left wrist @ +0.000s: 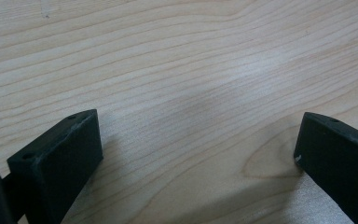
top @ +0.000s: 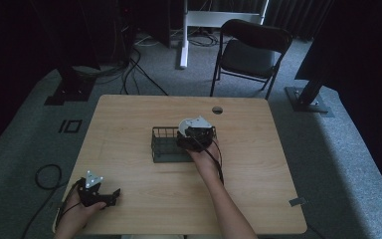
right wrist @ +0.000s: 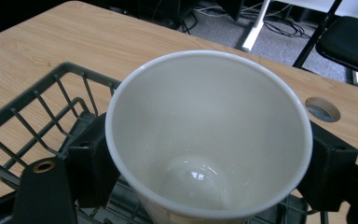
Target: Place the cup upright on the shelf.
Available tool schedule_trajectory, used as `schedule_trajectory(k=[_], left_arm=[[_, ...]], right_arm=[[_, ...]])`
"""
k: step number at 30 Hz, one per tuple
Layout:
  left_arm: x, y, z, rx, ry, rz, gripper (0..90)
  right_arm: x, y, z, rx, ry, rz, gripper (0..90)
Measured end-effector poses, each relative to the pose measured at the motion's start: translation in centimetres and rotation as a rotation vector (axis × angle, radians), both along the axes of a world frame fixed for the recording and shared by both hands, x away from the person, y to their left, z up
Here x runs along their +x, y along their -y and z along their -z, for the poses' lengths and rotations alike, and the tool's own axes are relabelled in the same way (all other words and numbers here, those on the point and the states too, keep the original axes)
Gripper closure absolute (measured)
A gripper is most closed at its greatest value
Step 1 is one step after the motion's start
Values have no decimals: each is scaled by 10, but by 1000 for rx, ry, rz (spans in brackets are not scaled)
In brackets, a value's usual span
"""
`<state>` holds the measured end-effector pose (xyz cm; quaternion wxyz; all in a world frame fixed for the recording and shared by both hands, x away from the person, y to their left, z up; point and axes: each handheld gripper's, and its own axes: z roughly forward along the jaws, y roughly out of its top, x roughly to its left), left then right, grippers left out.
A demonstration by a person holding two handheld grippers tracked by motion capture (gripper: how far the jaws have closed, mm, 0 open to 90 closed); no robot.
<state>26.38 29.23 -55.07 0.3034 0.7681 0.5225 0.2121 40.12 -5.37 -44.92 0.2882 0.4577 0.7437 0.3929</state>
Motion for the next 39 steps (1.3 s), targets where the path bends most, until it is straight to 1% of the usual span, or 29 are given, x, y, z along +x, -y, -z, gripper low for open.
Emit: schedule_trajectory(k=[4, 6, 11, 14, 16, 19, 20, 23, 24, 27, 34, 39], left_arm=[[0, 0, 0, 0, 0, 0, 12], [0, 0, 0, -1, 0, 0, 12], [0, 0, 0, -1, 0, -1, 12], [0, 0, 0, 0, 0, 0, 12], [0, 0, 0, -1, 0, 0, 12], [0, 0, 0, 0, 0, 0, 12], [0, 0, 0, -1, 0, 0, 12], [0, 0, 0, 0, 0, 0, 12], [0, 0, 0, 0, 0, -1, 12], [0, 0, 0, 0, 0, 0, 12], [0, 0, 0, -1, 1, 0, 12], [0, 0, 0, 0, 1, -1, 12]], right_arm=[[0, -1, 5, -4, -10, 15, 202], [0, 1, 6, 12, -9, 26, 202], [-2, 2, 8, 33, -5, 42, 201], [-1, 4, 8, 45, -9, 48, 201], [0, 5, 8, 59, -21, 52, 196], [1, 7, 7, 74, -31, 46, 168], [1, 8, 6, 75, -25, 47, 167], [-1, 10, 3, 86, -17, 27, 147], [-2, 10, 2, 90, -18, 10, 140], [-5, 11, 0, 81, -12, -10, 128], [-11, 18, -3, 86, -1, -22, 128], [-17, 21, -7, 83, 17, -27, 125]])
